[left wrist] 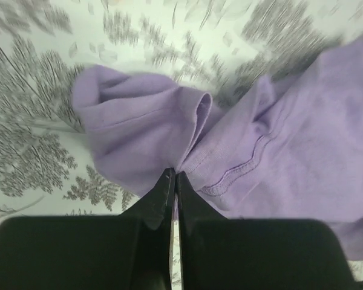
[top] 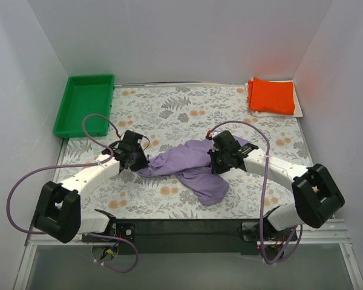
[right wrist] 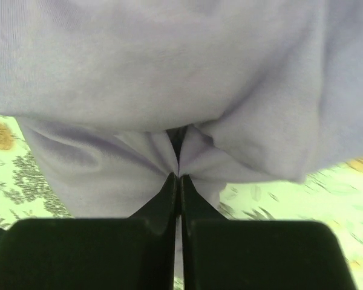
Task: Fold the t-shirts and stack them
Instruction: Flatten the tshirt out
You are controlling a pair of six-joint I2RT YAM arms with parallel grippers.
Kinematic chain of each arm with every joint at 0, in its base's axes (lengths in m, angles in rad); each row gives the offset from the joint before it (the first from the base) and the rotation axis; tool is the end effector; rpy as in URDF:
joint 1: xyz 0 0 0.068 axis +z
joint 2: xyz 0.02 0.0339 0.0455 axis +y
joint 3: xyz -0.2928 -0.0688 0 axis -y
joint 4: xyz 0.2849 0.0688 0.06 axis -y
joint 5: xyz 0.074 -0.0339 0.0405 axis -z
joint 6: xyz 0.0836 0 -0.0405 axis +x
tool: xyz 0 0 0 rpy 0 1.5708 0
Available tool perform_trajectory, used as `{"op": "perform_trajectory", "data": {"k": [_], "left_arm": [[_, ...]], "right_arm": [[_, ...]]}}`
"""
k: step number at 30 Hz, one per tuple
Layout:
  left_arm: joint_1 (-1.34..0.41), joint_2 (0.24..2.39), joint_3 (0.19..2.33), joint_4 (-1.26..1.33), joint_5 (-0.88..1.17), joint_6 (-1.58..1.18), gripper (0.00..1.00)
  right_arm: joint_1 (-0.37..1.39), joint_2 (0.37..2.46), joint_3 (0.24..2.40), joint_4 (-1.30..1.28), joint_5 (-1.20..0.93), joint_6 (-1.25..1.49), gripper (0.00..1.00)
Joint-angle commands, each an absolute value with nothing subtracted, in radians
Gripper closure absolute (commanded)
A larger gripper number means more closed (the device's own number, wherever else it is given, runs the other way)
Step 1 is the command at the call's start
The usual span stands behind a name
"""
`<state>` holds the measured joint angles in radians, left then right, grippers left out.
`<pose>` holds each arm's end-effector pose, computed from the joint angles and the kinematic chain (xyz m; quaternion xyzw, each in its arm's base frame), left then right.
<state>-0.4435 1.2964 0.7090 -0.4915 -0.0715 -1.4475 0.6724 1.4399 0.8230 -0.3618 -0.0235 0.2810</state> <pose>0.2603 -0.1171 0.1487 -0.4740 0.8455 -0.1770 0.1705 0.2623 0.2113 0.1572 -0.1893 0.9375 0.1438 0.2540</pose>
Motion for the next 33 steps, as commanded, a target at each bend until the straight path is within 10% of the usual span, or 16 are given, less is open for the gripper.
{"op": "perform_trajectory", "data": {"k": [1, 18, 27, 33], "left_arm": [[-0.387, 1.239, 0.939, -0.558, -0.190, -1.378, 1.00], [-0.247, 1.244, 1.726, -0.700, -0.135, -1.200, 1.00], [-0.247, 0.930, 1.107, -0.687, -0.135, -1.322, 0.96], [-0.247, 0.753, 0.770, -0.764, -0.060, -1.397, 0.55]], "right_arm": [[0.623, 1.338, 0.903, -0.478, 0.141, 0.238, 0.99], [0.430, 1.029, 1.459, -0.574, 0.173, 0.078, 0.98], [0.428, 0.812, 1.006, -0.581, 0.086, 0.191, 0.95], [0.428, 0.697, 0.701, -0.620, -0.058, 0.330, 0.47]]}}
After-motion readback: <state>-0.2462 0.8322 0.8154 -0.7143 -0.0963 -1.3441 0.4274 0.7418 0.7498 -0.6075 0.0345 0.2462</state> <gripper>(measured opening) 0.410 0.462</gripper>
